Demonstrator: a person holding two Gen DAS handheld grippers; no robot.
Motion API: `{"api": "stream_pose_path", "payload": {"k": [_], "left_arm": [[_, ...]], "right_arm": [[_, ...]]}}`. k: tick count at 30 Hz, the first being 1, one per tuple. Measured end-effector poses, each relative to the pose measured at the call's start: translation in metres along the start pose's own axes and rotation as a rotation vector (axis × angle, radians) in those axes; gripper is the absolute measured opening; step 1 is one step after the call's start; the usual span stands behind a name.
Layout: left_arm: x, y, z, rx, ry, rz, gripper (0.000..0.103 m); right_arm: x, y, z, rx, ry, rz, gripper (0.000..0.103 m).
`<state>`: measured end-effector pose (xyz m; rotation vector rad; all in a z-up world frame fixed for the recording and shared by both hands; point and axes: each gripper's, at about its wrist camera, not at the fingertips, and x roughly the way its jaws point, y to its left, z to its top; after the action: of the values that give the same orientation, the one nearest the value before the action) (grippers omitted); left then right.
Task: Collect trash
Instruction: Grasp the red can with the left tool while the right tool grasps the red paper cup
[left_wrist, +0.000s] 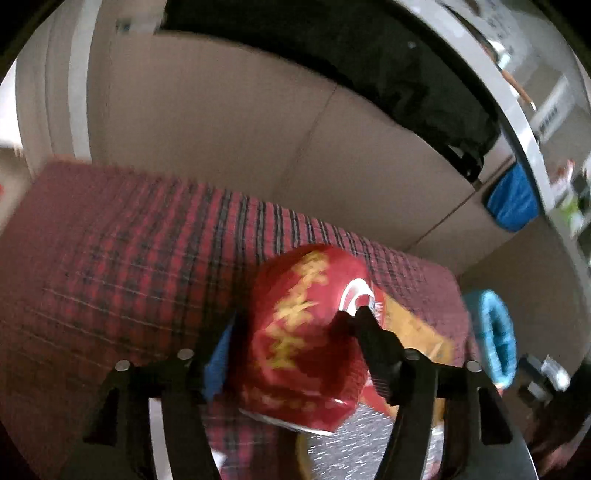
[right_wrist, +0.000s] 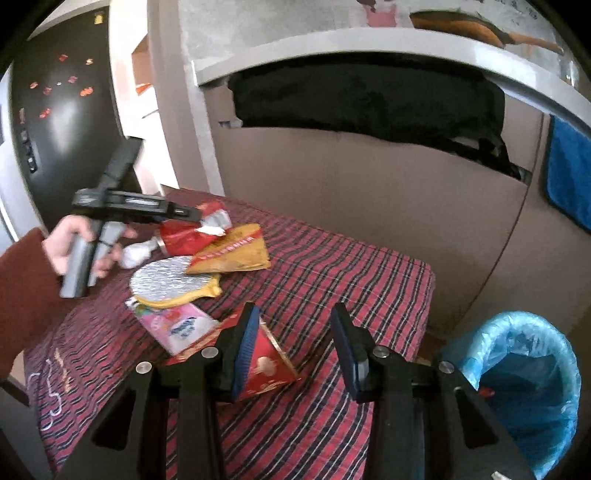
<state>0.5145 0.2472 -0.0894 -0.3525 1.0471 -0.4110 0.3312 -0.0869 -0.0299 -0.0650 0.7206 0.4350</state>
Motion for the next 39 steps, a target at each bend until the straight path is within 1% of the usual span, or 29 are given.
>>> {"api": "stream_pose_path", "payload": {"k": [1,2,3,4,5,6,7,9,10,13,17,20,21,24,26,28,31,34,36,37,39], "left_arm": [[0.008,0.006,0.002,-0.058,0.052,-0.038,0.071],[0.015,0.005,0.002,-0.085,0.082,-0.055,0.073],[0.014,0.003,0.002,-0.08,0.079,-0.044,0.072],[0.015,-0.003,-0.001,-0.058,0.078,-0.015,0.07],[0.014,-0.008,-0.003,-0.037,0.076,0.022,0.066],[0.012,-0.013,-0.006,-0.021,0.064,0.043,0.062],[0.008,-0.018,-0.01,-0.01,0.048,0.049,0.062],[-0.007,-0.027,-0.019,0.004,-0.029,0.064,0.06],[-0.015,-0.025,-0.024,0.01,-0.054,0.072,0.06],[-0.039,-0.038,-0.044,0.045,-0.146,0.112,0.06],[-0.074,-0.044,-0.074,0.003,-0.232,0.133,0.06],[-0.101,-0.056,-0.105,-0.001,-0.284,0.194,0.06],[-0.109,-0.061,-0.117,-0.006,-0.297,0.204,0.06],[-0.123,-0.075,-0.149,-0.007,-0.317,0.196,0.06],[-0.124,-0.085,-0.165,0.011,-0.305,0.209,0.06],[-0.123,-0.096,-0.184,0.028,-0.309,0.233,0.06],[-0.125,-0.102,-0.205,0.005,-0.322,0.245,0.06],[-0.13,-0.103,-0.219,-0.027,-0.344,0.247,0.06],[-0.133,-0.107,-0.227,-0.03,-0.365,0.261,0.06],[-0.136,-0.109,-0.232,-0.033,-0.376,0.262,0.06],[-0.139,-0.111,-0.238,-0.028,-0.392,0.257,0.06]], "right_arm": [[-0.004,0.002,-0.001,-0.009,-0.004,0.003,0.038],[-0.007,0.004,-0.002,-0.02,-0.008,0.004,0.038],[-0.011,0.005,-0.002,-0.029,-0.01,0.004,0.038],[-0.014,0.005,-0.003,-0.036,-0.011,0.003,0.038],[-0.016,0.004,-0.004,-0.037,-0.011,0.003,0.038],[-0.018,0.004,-0.005,-0.035,-0.011,0.003,0.038],[-0.019,0.003,-0.007,-0.03,-0.013,0.002,0.038],[-0.021,0.001,-0.009,-0.02,-0.016,0.007,0.038],[-0.022,0.001,-0.01,-0.018,-0.016,0.009,0.038],[-0.024,0.003,-0.013,-0.021,-0.016,0.015,0.038],[-0.026,0.012,-0.013,-0.048,-0.019,0.023,0.038],[-0.025,0.017,-0.013,-0.055,-0.015,0.031,0.038],[-0.022,0.019,-0.013,-0.053,-0.005,0.041,0.038],[-0.011,0.02,-0.011,-0.048,0.012,0.077,0.038],[-0.001,0.017,-0.004,-0.052,0.013,0.076,0.037],[0.008,0.012,0.004,-0.038,0.015,0.074,0.037],[0.024,0.001,0.013,0.02,0.047,0.119,0.037],[0.031,0.003,0.007,0.064,0.104,0.187,0.038],[0.024,0.015,-0.003,0.044,0.107,0.213,0.037],[0.019,0.023,-0.009,0.018,0.102,0.208,0.036],[0.007,0.037,-0.019,-0.037,0.085,0.182,0.031]]}}
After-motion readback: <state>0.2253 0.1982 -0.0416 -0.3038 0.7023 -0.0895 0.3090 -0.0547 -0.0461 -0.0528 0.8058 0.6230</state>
